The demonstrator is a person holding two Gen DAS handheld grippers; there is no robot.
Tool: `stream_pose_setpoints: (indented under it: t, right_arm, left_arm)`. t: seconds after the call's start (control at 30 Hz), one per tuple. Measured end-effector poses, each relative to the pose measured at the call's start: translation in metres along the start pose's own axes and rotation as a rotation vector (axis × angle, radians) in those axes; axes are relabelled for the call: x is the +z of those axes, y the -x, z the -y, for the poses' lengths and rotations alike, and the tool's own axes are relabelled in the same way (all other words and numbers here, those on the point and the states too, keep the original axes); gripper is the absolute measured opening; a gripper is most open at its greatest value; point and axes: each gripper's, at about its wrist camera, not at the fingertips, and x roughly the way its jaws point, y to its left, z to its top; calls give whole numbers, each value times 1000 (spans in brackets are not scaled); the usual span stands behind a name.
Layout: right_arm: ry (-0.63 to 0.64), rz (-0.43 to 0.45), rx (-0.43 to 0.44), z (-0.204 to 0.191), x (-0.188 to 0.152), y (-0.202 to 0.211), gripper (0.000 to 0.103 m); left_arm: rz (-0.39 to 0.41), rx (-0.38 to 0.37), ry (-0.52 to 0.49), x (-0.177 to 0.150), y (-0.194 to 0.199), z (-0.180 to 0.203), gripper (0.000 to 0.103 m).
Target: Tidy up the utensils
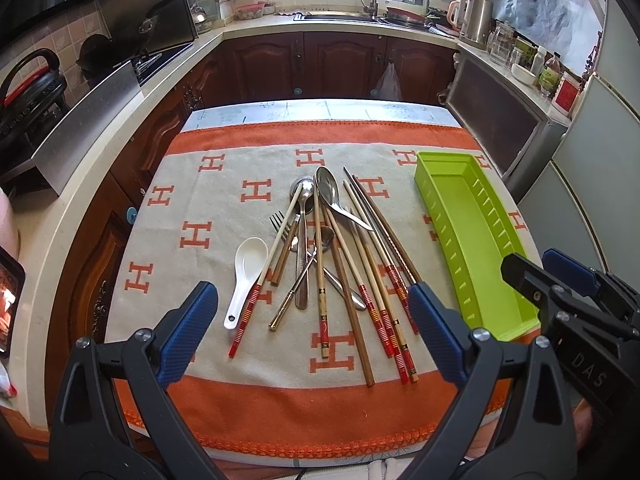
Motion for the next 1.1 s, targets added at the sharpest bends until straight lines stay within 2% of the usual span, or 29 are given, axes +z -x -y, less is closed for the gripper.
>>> stream_pose_setpoints:
  t: [0.2, 1.1]
  right_arm:
    - [-44, -6, 5, 5, 1, 2, 57]
    - [1, -8, 4, -7, 2, 6, 57]
  left_arm:
    - [12, -12, 6, -1, 5, -3, 95]
    - [3, 1, 9, -2, 5, -6, 95]
